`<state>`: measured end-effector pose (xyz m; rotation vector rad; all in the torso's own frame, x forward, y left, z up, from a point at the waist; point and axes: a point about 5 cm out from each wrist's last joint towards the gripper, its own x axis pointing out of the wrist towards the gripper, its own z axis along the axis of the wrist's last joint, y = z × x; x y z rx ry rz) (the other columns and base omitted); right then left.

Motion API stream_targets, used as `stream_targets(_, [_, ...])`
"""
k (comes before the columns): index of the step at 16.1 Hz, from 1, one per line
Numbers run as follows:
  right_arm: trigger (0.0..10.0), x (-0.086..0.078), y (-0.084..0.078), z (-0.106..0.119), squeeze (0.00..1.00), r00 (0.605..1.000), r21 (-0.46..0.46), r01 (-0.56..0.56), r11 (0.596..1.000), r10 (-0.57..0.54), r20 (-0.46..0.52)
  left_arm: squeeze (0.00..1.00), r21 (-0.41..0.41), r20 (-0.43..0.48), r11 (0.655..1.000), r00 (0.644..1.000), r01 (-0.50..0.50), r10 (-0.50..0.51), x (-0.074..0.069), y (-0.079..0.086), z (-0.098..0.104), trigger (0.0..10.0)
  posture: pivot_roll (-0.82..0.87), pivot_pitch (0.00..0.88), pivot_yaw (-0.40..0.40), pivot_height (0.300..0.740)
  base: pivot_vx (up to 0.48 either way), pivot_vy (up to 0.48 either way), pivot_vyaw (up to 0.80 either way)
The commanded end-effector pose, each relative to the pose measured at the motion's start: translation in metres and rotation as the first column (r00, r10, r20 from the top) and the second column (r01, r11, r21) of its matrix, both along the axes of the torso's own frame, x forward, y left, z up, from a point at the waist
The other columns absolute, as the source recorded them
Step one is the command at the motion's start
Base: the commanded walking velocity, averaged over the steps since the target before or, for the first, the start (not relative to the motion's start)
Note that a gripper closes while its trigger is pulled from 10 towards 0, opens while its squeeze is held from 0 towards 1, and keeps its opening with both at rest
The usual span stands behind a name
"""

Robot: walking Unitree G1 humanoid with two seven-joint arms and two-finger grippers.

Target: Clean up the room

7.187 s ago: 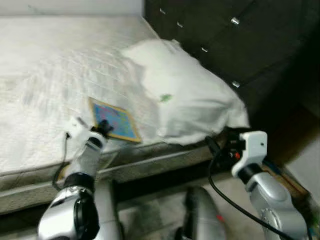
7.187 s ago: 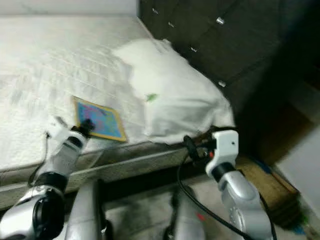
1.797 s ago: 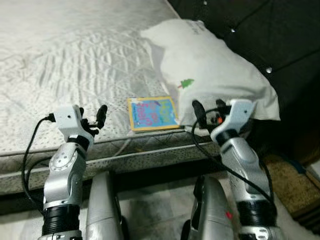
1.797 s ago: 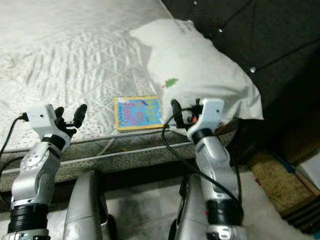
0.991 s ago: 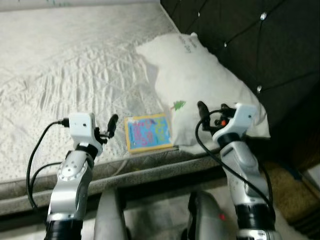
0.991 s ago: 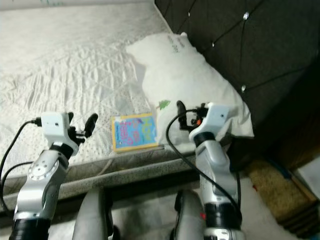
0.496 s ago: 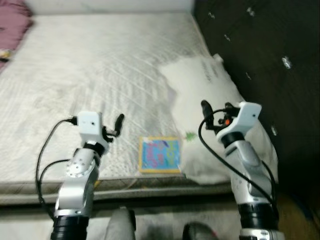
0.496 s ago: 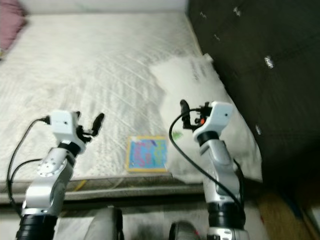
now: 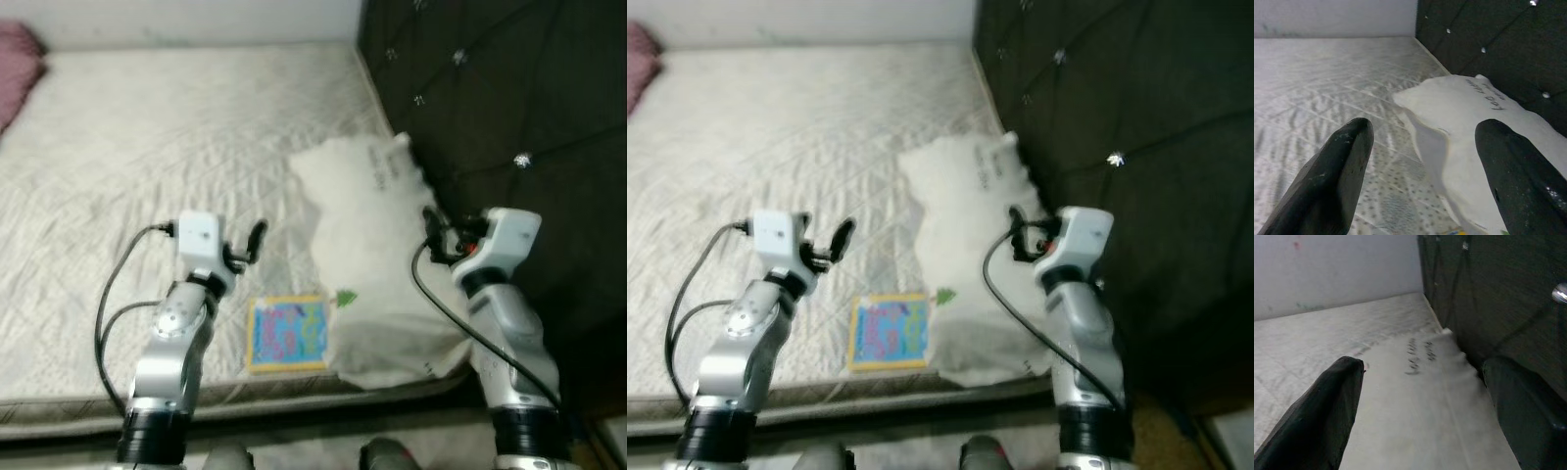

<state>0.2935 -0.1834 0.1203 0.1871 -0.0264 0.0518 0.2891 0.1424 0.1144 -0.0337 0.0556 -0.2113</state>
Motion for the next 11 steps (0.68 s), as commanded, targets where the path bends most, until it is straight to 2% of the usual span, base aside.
stream_targets(1, [10.0,0.0042,0.0178,0.0090,0.00,0.997,0.002,-0.062,0.998,0.062,0.036,0.00,0.014,-0.024,0.998,0.998,-0.061,0.062,-0.0035,0.0186,-0.0064,10.0,-0.03,0.000,0.011,0.740,0.000,0.000,0.00])
stream_targets(3, [10.0,0.0050,0.0221,0.0085,0.00,0.996,-0.010,-0.081,0.997,0.082,0.032,0.00,-0.007,-0.023,0.999,0.998,-0.054,0.054,-0.0026,0.0174,-0.0063,10.0,-0.03,0.000,0.009,0.740,0.000,0.000,0.00])
stream_targets(6, [10.0,0.0059,0.0237,0.0072,0.00,0.997,-0.026,-0.076,0.997,0.077,0.023,0.00,-0.037,-0.025,0.998,0.999,-0.042,0.041,-0.0007,0.0116,-0.0058,10.0,-0.03,0.000,0.010,0.740,0.000,0.469,0.00])
stream_targets(9, [10.0,0.0047,0.0232,0.0039,0.00,0.997,-0.031,-0.075,0.997,0.075,0.011,0.00,-0.041,-0.020,0.998,0.999,-0.042,0.041,0.0001,0.0128,-0.0051,10.0,-0.03,0.000,0.009,0.740,0.000,0.480,-0.51])
stream_targets(11, [10.0,0.0052,0.0238,0.0046,0.00,0.997,-0.034,-0.079,0.996,0.079,0.014,0.00,-0.043,-0.024,0.998,0.999,-0.042,0.041,0.0002,0.0125,-0.0055,10.0,-0.03,0.000,0.008,0.740,0.000,0.480,0.00])
